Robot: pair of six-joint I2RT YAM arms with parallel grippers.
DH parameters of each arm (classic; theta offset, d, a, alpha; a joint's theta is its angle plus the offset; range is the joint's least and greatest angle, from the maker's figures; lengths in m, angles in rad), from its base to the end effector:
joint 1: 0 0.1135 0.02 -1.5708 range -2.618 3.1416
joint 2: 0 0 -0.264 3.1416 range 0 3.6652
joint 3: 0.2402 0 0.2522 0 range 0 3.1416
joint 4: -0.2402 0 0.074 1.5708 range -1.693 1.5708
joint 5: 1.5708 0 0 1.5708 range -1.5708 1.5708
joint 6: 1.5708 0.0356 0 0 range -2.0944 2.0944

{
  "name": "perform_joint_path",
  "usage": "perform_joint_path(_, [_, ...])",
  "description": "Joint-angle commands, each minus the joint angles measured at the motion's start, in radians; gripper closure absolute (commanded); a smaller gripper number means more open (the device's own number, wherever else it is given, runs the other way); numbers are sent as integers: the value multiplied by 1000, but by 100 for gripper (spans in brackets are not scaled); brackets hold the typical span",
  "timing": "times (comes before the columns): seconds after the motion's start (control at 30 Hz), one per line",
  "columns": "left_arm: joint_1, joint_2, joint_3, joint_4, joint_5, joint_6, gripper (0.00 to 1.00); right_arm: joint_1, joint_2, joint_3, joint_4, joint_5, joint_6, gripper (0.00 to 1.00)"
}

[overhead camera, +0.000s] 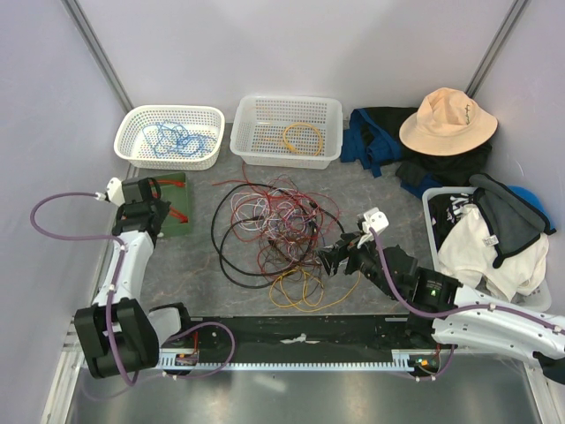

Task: Untangle the cables

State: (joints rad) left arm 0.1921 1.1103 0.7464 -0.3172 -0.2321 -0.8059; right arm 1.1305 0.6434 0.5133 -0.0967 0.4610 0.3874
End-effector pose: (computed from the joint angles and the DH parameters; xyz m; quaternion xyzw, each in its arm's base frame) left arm 0.2314 0.0534 0.2505 -0.4728 0.7634 -0.0295 0.4390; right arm 0.0836 0.1404 0.2758 -0.1441 0.7615 0.2874 0.5628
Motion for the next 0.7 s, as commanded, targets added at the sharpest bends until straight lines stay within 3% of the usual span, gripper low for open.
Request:
perform_joint_path(0.0, [32, 57, -12, 62, 79, -95, 98, 3, -25, -10, 43, 13, -13, 9])
perform_joint_path(0.17, [84, 147, 17, 76, 140, -93, 98, 3, -36, -12, 35, 11, -12, 9])
perform_joint_path(0.2, [93, 164, 39, 73, 157, -87, 93, 3, -39, -12, 32, 11, -13, 9])
perform_joint_path(0.23, [102, 190, 51, 63, 169, -73, 75, 3, -40, -12, 29, 11, -13, 9])
perform_joint_path(0.33, [127, 204, 102, 11, 174, -53, 46, 3, -48, -13, 28, 13, -12, 9])
perform_joint_path(0.43, [138, 180, 142, -34, 140, -53, 31, 3, -41, -13, 34, 7, -10, 9])
perform_joint_path(0.63, [136, 74, 191, -137, 88, -98, 22, 3, -4, -6, 49, -7, -9, 9])
perform_joint_path(0.67, [136, 54, 192, -144, 85, -99, 2, 5, -2, -6, 51, -10, -8, 9])
